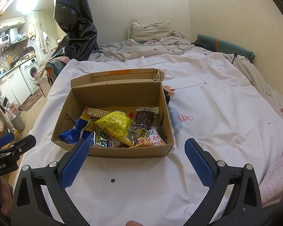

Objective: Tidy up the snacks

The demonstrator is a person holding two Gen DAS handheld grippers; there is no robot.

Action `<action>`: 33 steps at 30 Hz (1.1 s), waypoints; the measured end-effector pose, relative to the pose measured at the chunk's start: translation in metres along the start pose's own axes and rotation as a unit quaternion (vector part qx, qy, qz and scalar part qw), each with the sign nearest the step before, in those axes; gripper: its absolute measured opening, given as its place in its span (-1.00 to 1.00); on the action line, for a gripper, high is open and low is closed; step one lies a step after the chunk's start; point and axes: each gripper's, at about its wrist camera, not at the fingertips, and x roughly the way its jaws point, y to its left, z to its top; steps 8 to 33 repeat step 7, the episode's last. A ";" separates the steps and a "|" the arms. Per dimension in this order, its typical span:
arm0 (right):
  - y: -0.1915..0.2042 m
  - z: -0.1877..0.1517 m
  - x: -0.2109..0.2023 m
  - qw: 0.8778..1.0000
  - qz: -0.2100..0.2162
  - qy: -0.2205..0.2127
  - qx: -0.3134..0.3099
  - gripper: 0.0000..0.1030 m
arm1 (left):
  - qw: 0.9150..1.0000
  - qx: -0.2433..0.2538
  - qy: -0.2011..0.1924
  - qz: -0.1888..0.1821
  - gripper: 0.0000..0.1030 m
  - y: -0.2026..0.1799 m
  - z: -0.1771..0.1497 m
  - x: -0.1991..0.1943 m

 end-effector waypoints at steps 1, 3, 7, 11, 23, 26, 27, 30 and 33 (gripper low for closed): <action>0.000 -0.001 0.000 1.000 0.000 0.000 0.000 1.00 | 1.000 0.000 0.000 0.000 1.00 0.000 0.000 0.000; 0.000 0.000 0.000 1.000 0.000 0.001 0.000 1.00 | 1.000 -0.001 0.001 0.000 1.00 0.000 0.000 0.000; 0.000 0.000 0.000 1.000 0.000 0.000 0.000 1.00 | 1.000 -0.001 0.003 -0.004 1.00 0.000 0.000 0.000; 0.000 0.000 0.000 1.000 0.000 0.000 0.000 1.00 | 1.000 -0.001 0.003 -0.004 1.00 0.000 0.000 0.000; 0.000 0.000 0.000 1.000 0.000 0.000 0.000 1.00 | 1.000 -0.001 0.003 -0.004 1.00 0.000 0.000 0.000; 0.000 0.000 0.000 1.000 0.000 0.000 0.000 1.00 | 1.000 -0.001 0.003 -0.004 1.00 0.000 0.000 0.000; 0.000 0.000 0.000 1.000 0.000 0.000 0.000 1.00 | 1.000 -0.001 0.003 -0.004 1.00 0.000 0.000 0.000; 0.000 0.000 0.000 1.000 0.000 0.000 0.000 1.00 | 1.000 -0.001 0.003 -0.004 1.00 0.000 0.000 0.000; 0.000 0.000 0.000 1.000 0.000 0.000 0.000 1.00 | 1.000 -0.001 0.003 -0.004 1.00 0.000 0.000 0.000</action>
